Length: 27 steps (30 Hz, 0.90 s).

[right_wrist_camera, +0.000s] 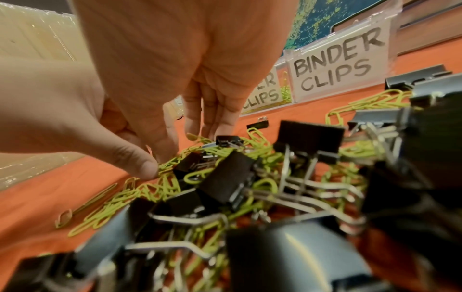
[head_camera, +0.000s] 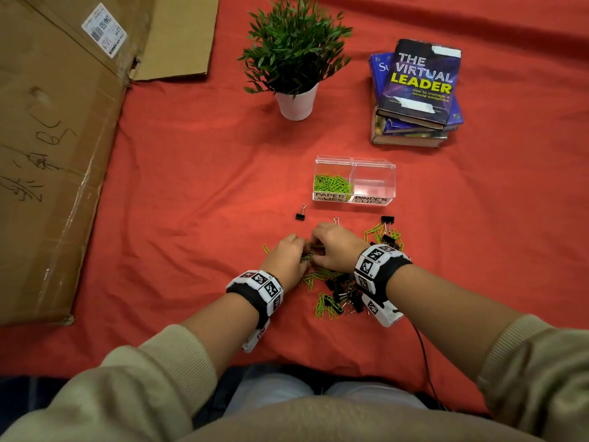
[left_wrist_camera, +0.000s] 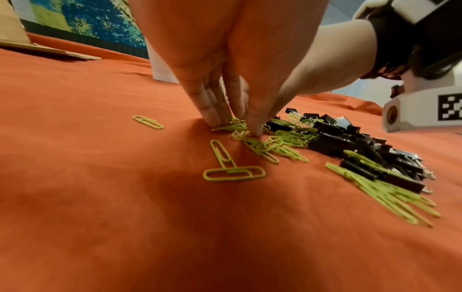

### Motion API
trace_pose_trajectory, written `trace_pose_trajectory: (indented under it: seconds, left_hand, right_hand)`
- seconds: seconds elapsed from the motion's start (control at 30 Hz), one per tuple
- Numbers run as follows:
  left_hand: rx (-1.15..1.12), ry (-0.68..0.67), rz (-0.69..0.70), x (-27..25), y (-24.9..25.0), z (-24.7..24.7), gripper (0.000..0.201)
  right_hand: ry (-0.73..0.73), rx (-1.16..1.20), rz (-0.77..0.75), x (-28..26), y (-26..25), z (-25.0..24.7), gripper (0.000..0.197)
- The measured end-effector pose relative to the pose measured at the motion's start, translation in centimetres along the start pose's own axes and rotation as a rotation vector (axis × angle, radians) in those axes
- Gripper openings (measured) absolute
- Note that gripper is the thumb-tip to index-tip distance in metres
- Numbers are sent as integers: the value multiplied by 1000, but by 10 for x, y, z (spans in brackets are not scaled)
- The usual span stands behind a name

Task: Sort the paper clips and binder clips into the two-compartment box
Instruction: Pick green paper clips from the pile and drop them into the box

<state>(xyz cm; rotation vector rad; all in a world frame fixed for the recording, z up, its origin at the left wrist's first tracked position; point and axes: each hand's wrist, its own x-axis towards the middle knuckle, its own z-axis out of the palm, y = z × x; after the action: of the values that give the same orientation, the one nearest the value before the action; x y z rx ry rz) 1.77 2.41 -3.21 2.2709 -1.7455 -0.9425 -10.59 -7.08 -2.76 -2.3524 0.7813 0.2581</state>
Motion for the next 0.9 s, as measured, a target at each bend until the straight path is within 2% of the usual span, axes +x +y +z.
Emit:
trace_pose_trajectory:
  seconds: [0.13,0.27,0.43,0.53,0.73,0.9]
  left_hand:
    - [13,33,-15,-2,-1,1,23]
    - [87,36,-32,0,0,1,20]
    - [214,12,-23,-1,5,-1,19]
    - [223,-10,-23,0,7,-2,20]
    - [206,-58,-11,4,6,-5,20]
    - [158,-131,-46,13,7,-14,20]
  right_hand:
    - [-20,-29,31,1,-2,4,37]
    - [-30,-75,100,0,-7,8,23]
    - [-44,-94,122,-3,-7,11,21]
    - [-42,10,180,-3,-3,3,17]
    - [85,348,265,-1,5,-53,4]
    - [303,299,336,26,24,-100,4]
